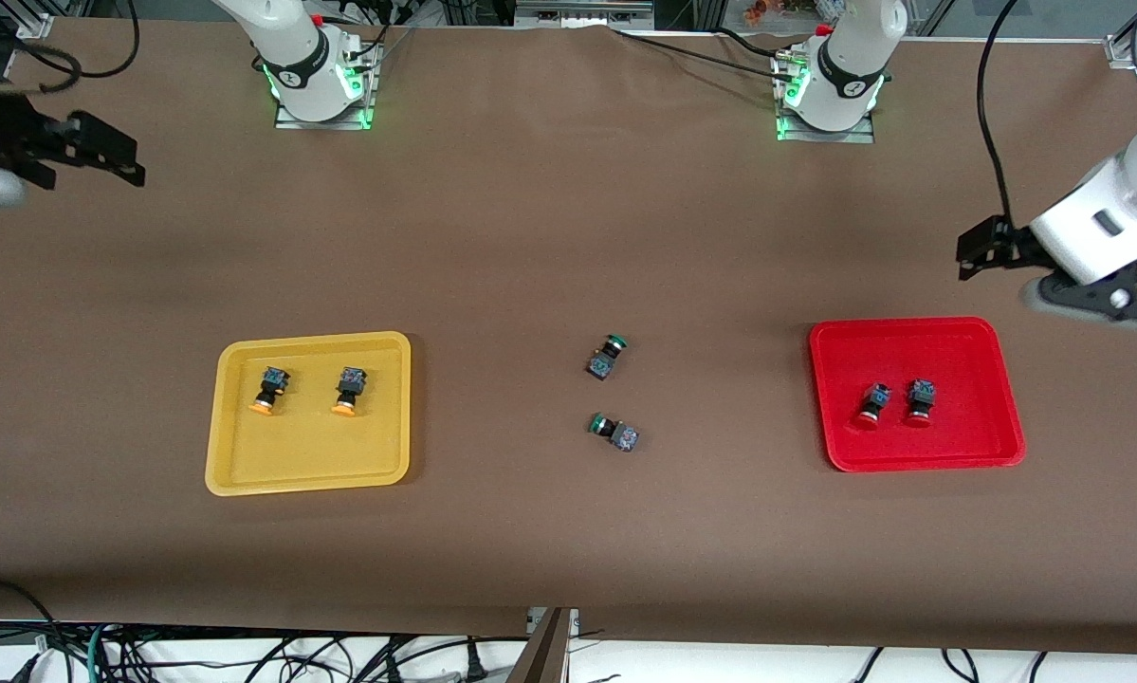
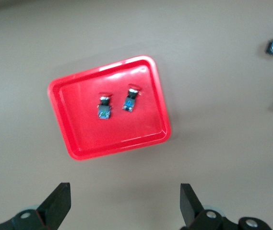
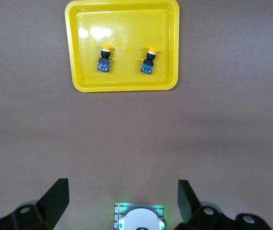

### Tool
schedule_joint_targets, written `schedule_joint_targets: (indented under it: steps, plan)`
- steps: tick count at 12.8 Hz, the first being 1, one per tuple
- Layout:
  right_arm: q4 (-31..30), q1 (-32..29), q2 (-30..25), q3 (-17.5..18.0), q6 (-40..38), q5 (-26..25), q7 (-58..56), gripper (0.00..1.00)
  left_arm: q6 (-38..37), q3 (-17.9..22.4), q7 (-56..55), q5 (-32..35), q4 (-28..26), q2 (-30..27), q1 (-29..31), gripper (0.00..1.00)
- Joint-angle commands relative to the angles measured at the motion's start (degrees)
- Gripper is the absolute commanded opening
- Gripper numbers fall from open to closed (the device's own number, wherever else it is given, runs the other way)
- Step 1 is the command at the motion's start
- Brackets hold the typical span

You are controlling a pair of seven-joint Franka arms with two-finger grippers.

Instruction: Place red and yellow buttons in trays

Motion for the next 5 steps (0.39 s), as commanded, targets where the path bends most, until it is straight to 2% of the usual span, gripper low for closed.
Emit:
schedule_joint_targets:
  steps: [1,5]
  plan:
    - [-2.0,-0.8,0.1,0.9,-1.2,-0.5,-0.6,1.00,15.5,10.1,-3.3,-3.0,-21.0,-12.6,-7.0,1.00]
    - [-0.9,-0.7,0.9,0.9,-1.5,-0.8,-0.4,1.00,10.9,10.1,-3.3,-5.3,-21.1,-13.1,-7.1,1.00]
